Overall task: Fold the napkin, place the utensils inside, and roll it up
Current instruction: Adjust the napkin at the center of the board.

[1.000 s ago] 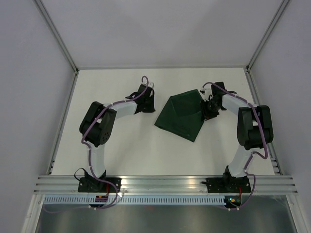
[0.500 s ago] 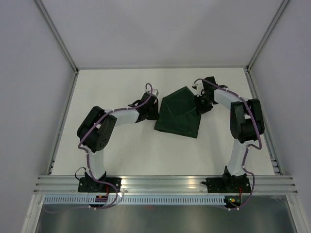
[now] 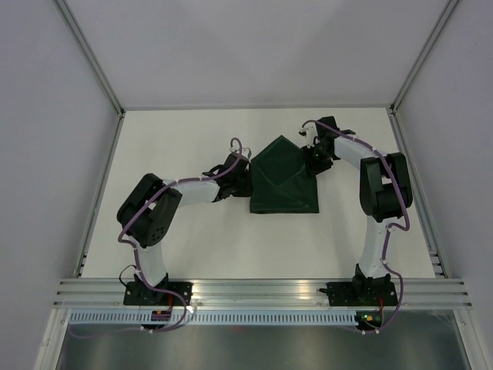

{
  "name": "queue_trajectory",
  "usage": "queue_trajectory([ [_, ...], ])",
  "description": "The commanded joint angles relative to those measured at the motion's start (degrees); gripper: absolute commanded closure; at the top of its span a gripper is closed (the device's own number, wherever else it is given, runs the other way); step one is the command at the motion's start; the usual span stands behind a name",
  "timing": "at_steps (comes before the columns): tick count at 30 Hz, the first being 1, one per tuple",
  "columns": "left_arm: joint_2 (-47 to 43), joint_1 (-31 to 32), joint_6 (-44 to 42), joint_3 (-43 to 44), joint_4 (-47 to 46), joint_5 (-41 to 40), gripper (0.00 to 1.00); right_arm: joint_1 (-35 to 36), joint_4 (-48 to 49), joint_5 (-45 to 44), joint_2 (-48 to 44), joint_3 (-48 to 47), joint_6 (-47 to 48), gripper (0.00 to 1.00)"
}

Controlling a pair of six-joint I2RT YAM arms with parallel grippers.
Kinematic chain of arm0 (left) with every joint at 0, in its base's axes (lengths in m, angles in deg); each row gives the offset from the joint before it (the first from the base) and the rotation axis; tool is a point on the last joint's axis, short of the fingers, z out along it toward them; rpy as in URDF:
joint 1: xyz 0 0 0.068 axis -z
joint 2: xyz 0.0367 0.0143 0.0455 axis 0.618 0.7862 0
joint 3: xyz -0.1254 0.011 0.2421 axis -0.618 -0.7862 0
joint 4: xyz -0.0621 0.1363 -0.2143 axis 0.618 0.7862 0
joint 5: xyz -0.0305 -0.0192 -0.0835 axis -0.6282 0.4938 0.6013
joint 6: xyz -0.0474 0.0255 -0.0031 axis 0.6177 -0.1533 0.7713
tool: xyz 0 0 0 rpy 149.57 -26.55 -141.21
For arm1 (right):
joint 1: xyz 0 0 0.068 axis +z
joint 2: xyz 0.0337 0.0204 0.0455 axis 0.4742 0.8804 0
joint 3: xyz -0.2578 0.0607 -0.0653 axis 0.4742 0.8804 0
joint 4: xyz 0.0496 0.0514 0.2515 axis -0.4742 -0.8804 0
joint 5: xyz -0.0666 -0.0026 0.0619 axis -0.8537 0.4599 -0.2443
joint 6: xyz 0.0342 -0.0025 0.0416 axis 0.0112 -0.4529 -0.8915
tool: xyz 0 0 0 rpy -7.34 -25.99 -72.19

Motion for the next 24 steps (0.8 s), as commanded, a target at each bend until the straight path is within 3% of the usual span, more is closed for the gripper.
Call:
queue_trajectory([
  [1,-3.0,-1.0,1.0,-1.3,2.3,-2.8,0.77,0.2,-2.2,-3.1,-1.2,0.4,0.3,0.56],
  [8,-10.0,-4.0,-1.0,-1.5,3.4,-4.6,0.64,0.2,-1.9,-2.9,-8.3,0.8,0.7,0.34],
  [17,-21.5,-6.8,-3.1,-1.1,4.4,-0.1,0.6,0.3,1.6,0.7,-21.8,7.0,6.5,0.29],
  [24,-28.1,-6.8,-4.4,0.2,6.3,0.7,0.58,7.4,2.2,2.4,-32.5,16.5,18.8,0.28],
])
